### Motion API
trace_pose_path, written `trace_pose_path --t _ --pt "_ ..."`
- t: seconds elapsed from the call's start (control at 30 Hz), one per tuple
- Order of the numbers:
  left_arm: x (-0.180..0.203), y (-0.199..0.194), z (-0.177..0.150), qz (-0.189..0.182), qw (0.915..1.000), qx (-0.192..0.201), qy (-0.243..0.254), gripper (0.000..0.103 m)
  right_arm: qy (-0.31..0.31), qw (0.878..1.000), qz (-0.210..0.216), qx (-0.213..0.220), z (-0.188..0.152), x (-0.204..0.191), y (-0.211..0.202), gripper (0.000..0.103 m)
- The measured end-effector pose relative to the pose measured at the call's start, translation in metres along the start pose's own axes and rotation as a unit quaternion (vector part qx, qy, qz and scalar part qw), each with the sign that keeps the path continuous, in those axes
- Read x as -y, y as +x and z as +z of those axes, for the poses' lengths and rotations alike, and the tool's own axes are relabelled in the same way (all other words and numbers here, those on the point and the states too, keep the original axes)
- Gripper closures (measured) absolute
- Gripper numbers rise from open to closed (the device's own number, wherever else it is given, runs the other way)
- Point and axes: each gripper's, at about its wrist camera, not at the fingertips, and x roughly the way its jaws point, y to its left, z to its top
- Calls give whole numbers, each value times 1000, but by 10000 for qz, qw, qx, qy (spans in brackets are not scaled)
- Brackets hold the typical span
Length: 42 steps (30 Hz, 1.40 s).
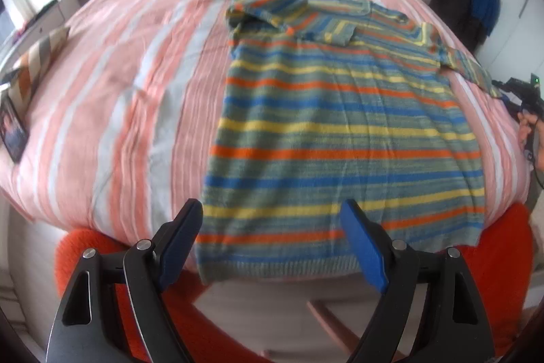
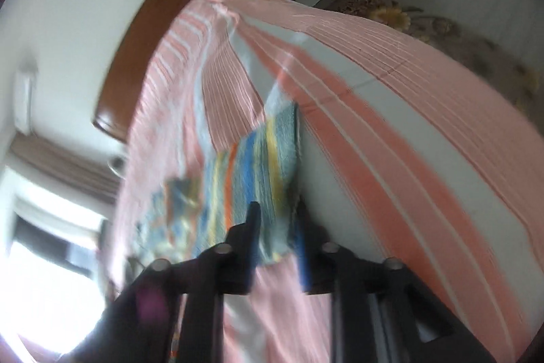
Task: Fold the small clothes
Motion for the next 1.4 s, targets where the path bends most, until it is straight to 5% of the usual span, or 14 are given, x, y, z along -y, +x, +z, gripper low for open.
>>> trace_pose_path --t 0.1,0.13,0.3,0.37,0.63,0.67,0.73,0.8,1.03,1.1,1.17,1.23,1.27,1.4 --pt "2 1 -1 -81 10000 -11 -45 19 162 9998 61 -71 12 4 5 83" --pt "3 0 -1 -59 10000 7 -10 19 174 9998 -42 -37 15 2 2 94" --pt "4 -5 -6 190 9994 190 201 19 -1143 9751 -1891 214 15 -29 -18 101" --pt "1 2 -5 224 9995 103 202 19 -1373 9660 -2189 96 12 -23 -15 102" --pt "1 4 37 135 9982 226 542 19 -1697 9567 -2365 3 3 -18 -10 100" --pt "2 -3 56 124 9967 452 665 18 -1749 9570 -2313 21 2 -20 -14 97" --pt "10 -13 92 173 9907 927 981 13 -1751 9558 -2361 118 -1 -24 -30 51" --pt "25 -10 122 165 9824 1207 1417 2 -1784 9538 -2375 444 -8 -29 -55 34" --pt "98 106 173 333 9365 457 3461 3 -1913 9661 -1600 667 -68 -58 -123 34" --pt "104 139 175 443 9255 185 3758 15 -1908 9708 -1291 671 -99 -66 -134 34" --pt "105 159 184 193 9284 -65 3711 23 -1957 9721 -1121 644 -121 -73 -135 34" --pt "101 164 197 -272 9410 -170 3370 54 -2025 9724 -1006 572 -148 -78 -131 34" --pt "97 166 203 -435 9482 -305 3132 99 -2074 9721 -978 498 -161 -81 -126 34" --pt "59 135 230 -282 9771 308 2085 99 -2250 9701 -883 230 -195 -91 -111 34"
